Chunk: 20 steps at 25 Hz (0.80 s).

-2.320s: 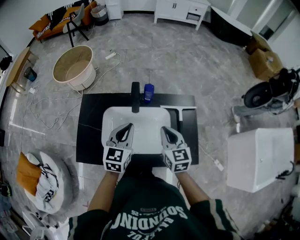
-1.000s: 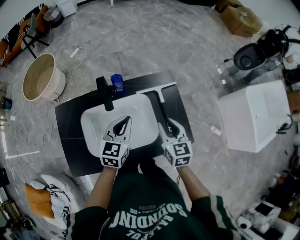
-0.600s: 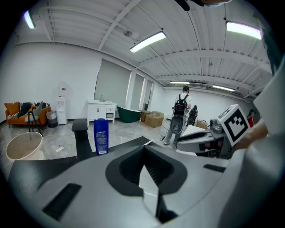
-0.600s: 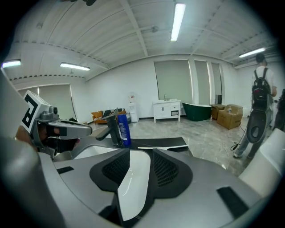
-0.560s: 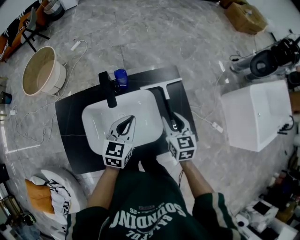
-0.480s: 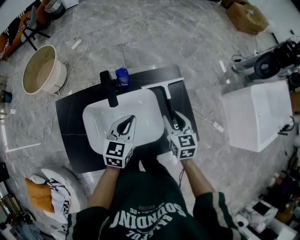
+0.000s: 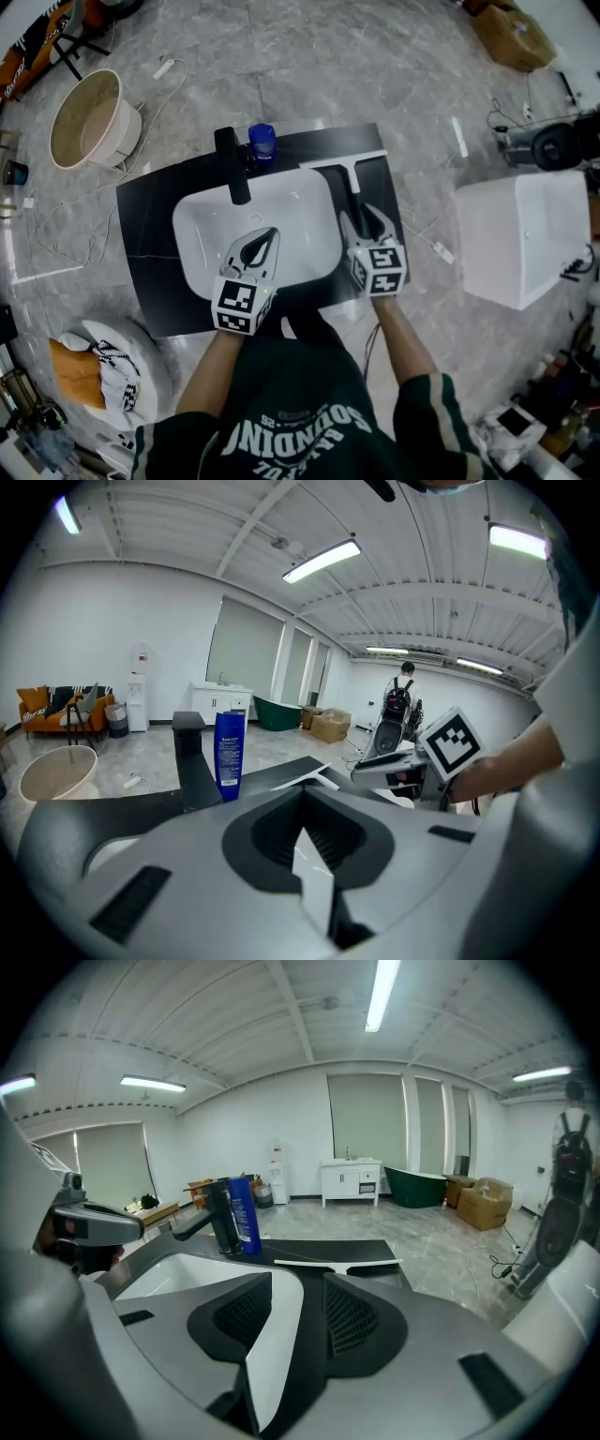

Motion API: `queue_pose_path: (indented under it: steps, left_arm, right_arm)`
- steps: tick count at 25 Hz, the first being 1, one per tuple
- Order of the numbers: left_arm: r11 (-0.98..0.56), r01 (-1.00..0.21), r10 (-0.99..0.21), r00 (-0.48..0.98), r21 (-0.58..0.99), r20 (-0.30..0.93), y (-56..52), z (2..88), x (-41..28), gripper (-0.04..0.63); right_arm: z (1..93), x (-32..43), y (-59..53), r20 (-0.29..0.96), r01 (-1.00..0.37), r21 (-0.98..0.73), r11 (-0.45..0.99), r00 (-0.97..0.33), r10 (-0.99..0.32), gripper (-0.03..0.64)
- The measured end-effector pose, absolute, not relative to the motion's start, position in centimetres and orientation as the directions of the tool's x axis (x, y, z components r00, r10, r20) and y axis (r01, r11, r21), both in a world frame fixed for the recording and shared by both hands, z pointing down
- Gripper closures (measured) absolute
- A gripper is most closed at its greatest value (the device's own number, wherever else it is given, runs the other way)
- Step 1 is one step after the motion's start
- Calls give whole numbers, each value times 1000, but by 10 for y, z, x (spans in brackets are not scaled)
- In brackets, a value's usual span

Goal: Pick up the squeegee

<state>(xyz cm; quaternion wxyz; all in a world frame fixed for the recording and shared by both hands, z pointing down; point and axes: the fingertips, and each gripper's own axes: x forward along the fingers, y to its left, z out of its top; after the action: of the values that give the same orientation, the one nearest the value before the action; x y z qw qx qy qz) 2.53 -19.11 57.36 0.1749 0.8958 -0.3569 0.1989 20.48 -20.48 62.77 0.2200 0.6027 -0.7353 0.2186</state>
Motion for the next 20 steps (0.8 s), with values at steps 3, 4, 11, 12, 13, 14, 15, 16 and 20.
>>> queue_pose_path:
  steps: [3,4,11,12,13,14,15,16,20]
  left_arm:
    - [-678,-715,-571,658,171,491,-191,578,19,594]
    - [-675,-718,-572,655,171,494,-191,579,17,594]
    - [-652,-736,-578,637,181,511,-194,586,3,594]
    - [-648,-740,-580,634,181,512,-195,586,1,594]
    - [-644,-743,-583,630,181,513,-196,586,-1,594]
    - [-641,-746,-585,627,181,514,-197,586,-3,594]
    - [-637,-749,-587,624,181,516,-198,586,-5,594]
    - [-634,-751,-588,622,182,518,-199,586,-6,594]
    - [-625,-759,-588,613,184,528,-199,589,-13,594]
  right_arm:
    - [637,206,-219,604,-982,-47,181,-172,-778,466]
    - [640,206,-224,610,-982,-46,181,-171,-774,466]
    - [666,220,-252,651,-987,-26,160,-138,-746,466]
    - [671,222,-256,661,-987,-23,156,-132,-739,466]
    - [676,225,-259,669,-988,-19,152,-126,-732,466]
    - [679,228,-262,676,-989,-15,149,-120,-727,466]
    - [682,230,-265,681,-989,-11,146,-114,-723,466]
    - [685,233,-268,685,-990,-7,143,-109,-720,466]
    - [696,242,-274,709,-992,-2,128,-92,-699,466]
